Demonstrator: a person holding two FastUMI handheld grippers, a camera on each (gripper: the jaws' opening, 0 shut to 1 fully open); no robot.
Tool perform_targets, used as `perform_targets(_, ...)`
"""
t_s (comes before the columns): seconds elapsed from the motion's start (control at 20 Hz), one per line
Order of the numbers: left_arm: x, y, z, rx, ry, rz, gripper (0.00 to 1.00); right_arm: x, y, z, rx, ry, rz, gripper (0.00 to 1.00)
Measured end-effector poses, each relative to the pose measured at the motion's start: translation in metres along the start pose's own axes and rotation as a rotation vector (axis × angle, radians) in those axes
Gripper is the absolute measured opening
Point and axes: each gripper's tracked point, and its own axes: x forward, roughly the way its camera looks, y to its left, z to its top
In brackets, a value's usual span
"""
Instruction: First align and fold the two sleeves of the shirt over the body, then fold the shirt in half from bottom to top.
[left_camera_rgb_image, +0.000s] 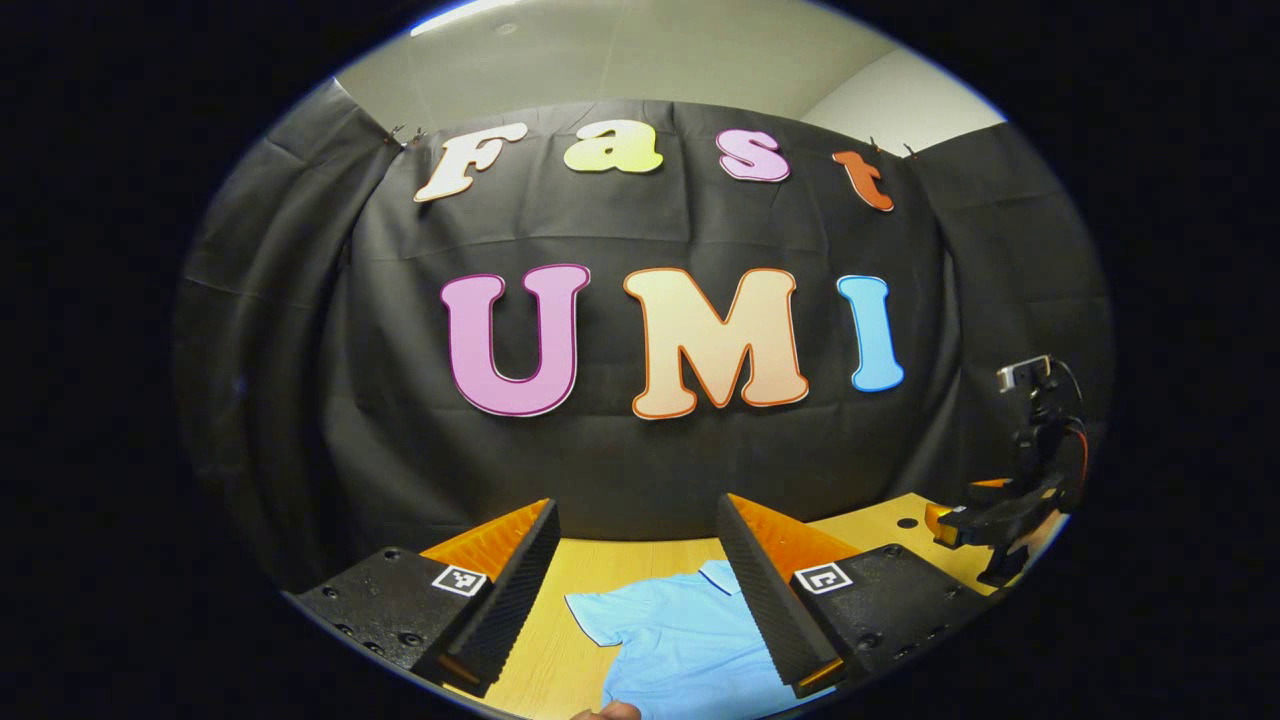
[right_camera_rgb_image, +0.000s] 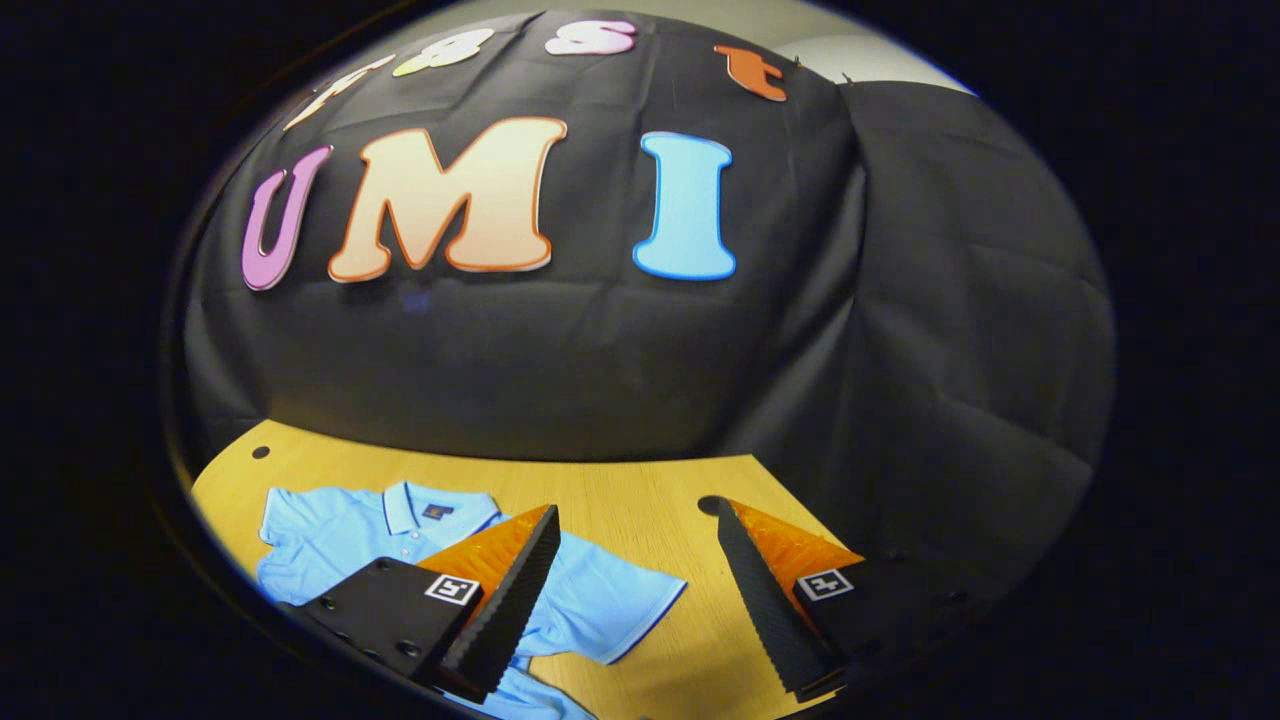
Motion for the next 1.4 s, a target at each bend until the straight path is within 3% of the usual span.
perform_targets(0.25, 0.011, 0.009, -0.012, 0.009, 0.023, 0.008, 0.95, 0.042, -0.007, -0.062, -0.025, 0.159, -0.026, 0.99)
perform_targets(0.65, 0.023, 0.022, -0.024, 0.019, 0.054, 0.024, 0.96, 0.072, -0.002, -0.144, -0.003, 0.374, -0.038, 0.99)
perform_targets(0.9, 0.028, 0.030, -0.030, 0.021, 0.070, 0.037, 0.95, 0.075, 0.004, -0.173, 0.060, 0.471, -0.020, 1.00)
perform_targets(1.15, 0.029, 0.030, -0.035, 0.010, 0.080, 0.041, 0.96, 0.078, 0.010, -0.172, 0.117, 0.479, -0.001, 0.96)
perform_targets(1.3, 0.030, 0.028, -0.036, 0.004, 0.084, 0.038, 0.96, 0.079, 0.020, -0.171, 0.143, 0.476, 0.040, 0.51)
perform_targets(1.4, 0.030, 0.029, -0.038, 0.001, 0.088, 0.041, 0.96, 0.077, 0.029, -0.166, 0.172, 0.477, 0.059, 0.09)
